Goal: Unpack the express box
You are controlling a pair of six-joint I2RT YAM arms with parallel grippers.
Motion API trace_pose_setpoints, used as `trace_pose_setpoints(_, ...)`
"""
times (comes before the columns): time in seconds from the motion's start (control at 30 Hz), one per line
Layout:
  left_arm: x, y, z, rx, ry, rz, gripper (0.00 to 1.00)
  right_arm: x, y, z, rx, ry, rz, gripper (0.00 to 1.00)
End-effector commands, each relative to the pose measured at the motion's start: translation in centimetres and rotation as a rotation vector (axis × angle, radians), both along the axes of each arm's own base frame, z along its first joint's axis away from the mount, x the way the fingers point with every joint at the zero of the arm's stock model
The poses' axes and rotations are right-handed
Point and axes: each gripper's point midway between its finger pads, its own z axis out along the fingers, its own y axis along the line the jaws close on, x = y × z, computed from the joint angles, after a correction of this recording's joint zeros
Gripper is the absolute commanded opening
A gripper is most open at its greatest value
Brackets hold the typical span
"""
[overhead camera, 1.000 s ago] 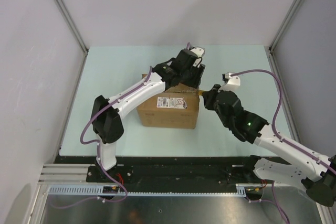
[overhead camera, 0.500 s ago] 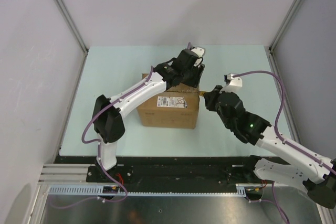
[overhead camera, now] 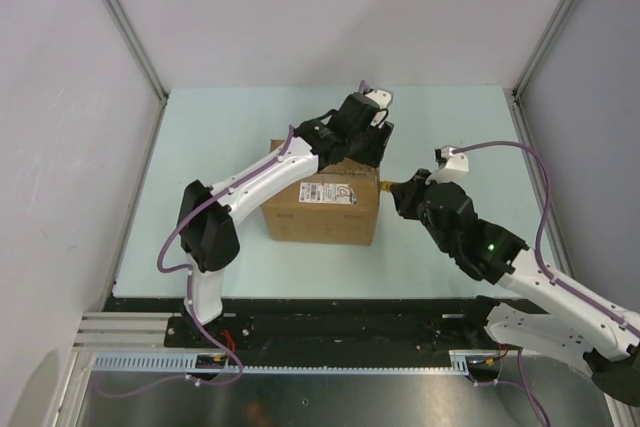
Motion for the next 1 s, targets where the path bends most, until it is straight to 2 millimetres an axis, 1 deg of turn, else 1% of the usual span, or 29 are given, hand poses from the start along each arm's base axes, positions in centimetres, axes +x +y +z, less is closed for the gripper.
trace_pose_setpoints(0.0, 0.2, 1.0, -2.2, 0.082, 0.033, 0.007, 0.65, -2.0, -0.5, -0.3, 0.034, 0.046, 0.036, 0.00)
trace_pose_setpoints(0.07, 0.2, 0.9, -1.9, 0.077, 0.030, 0.004, 0.65, -2.1, -0.9, -0.2, 0.036, 0.045, 0.029, 0.00)
trace_pose_setpoints(0.17, 0.1, 0.8, -1.6, 0.069, 0.029, 0.000, 0.65, -1.7, -1.3, 0.3, 0.045, 0.023, 0.000, 0.00)
trace_pose_setpoints(0.2, 0.1, 1.0, -1.2, 0.063, 0.025, 0.001, 0.65, -1.4, -1.3, 0.8, 0.056, 0.007, -0.008, 0.00)
trace_pose_setpoints(0.27, 0.0, 1.0, -0.9, 0.058, 0.023, -0.002, 0.65, -0.8, -1.3, 1.1, 0.062, -0.012, -0.029, 0.00)
trace_pose_setpoints(0.3, -0.1, 0.9, -0.7, 0.053, 0.019, -0.003, 0.65, -0.5, -1.1, 1.7, 0.079, -0.031, -0.039, 0.00)
trace_pose_setpoints(0.37, -0.2, 1.0, -0.2, 0.047, 0.014, -0.004, 0.65, 0.3, -1.0, 2.0, 0.080, -0.049, -0.055, 0.00)
trace_pose_setpoints(0.4, -0.2, 1.1, -0.1, 0.044, 0.011, -0.003, 0.65, 0.6, -0.8, 2.7, 0.103, -0.072, -0.059, 0.00)
trace_pose_setpoints(0.47, -0.2, 1.1, 0.3, 0.039, 0.005, -0.003, 0.65, 1.3, -0.6, 3.1, 0.107, -0.094, -0.066, 0.00)
trace_pose_setpoints(0.53, -0.2, 1.2, 0.3, 0.042, 0.004, -0.002, 0.66, 1.8, -0.6, 3.7, 0.122, -0.112, -0.077, 0.00)
trace_pose_setpoints(0.67, -0.2, 1.2, 0.3, 0.043, 0.003, -0.003, 0.68, 2.5, -1.1, 4.6, 0.108, -0.137, -0.106, 0.00)
trace_pose_setpoints(0.77, -0.2, 1.2, 0.4, 0.045, -0.001, 0.000, 0.69, 2.8, -1.0, 4.5, 0.095, -0.136, -0.101, 0.00)
trace_pose_setpoints(0.97, 0.0, 1.2, 0.5, 0.045, -0.005, 0.003, 0.68, 3.7, 0.2, 3.1, 0.061, -0.109, -0.075, 0.00)
